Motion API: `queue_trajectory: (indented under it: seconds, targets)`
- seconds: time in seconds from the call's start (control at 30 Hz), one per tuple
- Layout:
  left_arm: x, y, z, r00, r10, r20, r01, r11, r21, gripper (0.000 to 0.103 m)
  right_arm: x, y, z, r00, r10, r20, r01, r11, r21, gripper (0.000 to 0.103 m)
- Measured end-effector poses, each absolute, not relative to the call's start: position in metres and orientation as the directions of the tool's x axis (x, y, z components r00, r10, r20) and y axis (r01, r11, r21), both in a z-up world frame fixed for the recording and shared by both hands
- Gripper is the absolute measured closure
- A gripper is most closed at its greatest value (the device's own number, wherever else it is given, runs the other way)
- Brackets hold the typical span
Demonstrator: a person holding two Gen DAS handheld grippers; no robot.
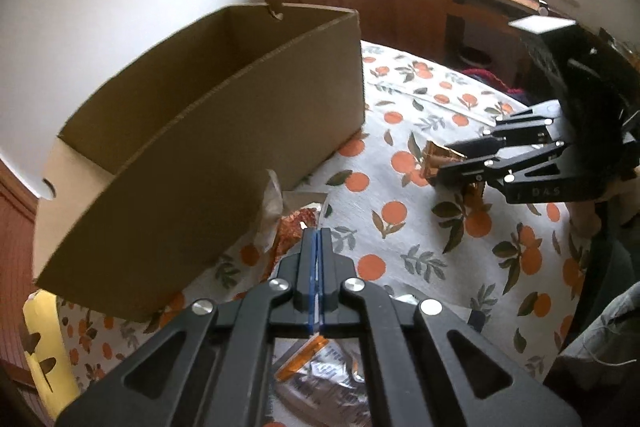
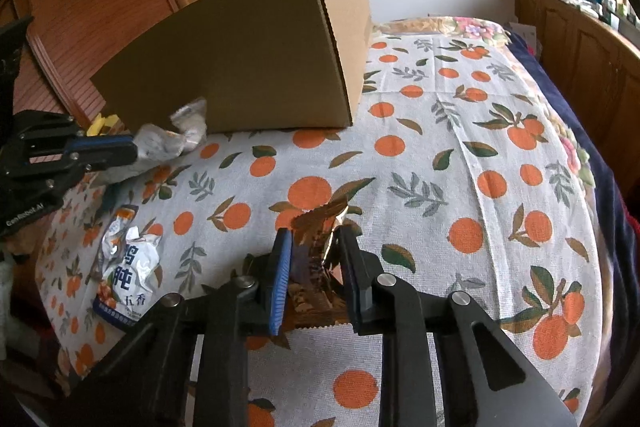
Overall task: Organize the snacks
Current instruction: 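Grasp the brown chocolate bar with the right tool while the left tool grasps a white packet, then carry the chocolate bar with the right tool while the left tool carries the white packet over the box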
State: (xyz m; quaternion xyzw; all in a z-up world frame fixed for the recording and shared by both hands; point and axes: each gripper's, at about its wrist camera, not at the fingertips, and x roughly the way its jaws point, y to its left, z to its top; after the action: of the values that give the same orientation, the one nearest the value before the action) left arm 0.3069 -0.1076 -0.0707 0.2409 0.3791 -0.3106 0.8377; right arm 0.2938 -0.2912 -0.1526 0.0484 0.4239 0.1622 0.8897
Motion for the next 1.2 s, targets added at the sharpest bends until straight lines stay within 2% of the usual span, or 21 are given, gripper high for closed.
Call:
queue_trajectory:
  seconds: [0.57, 0.9, 1.2]
  targets:
    - [0.291, -0.08, -0.015, 0.635, -0.384, -0.67, 0.626, 0.764, 0.156, 0.103, 0.287, -0.283, -0.138, 0.625, 0.314, -0.715, -0.267, 0.946, 0.182, 0.084]
    - [0.291, -0.063, 0.019, 0.692, -0.403, -0.599, 0.579, 0.806, 0.127, 0.103, 0.276, -0.275, -0.086, 0.668, 0.361, -0.65, -0.326, 0.928, 0.18, 0.084]
    - [0.301, -0.049, 0.08, 0.741, -0.429, -0.516, 0.549, 0.83, 0.099, 0.103, 0.284, -0.261, -0.027, 0.699, 0.395, -0.596, -0.397, 0.908, 0.137, 0.084]
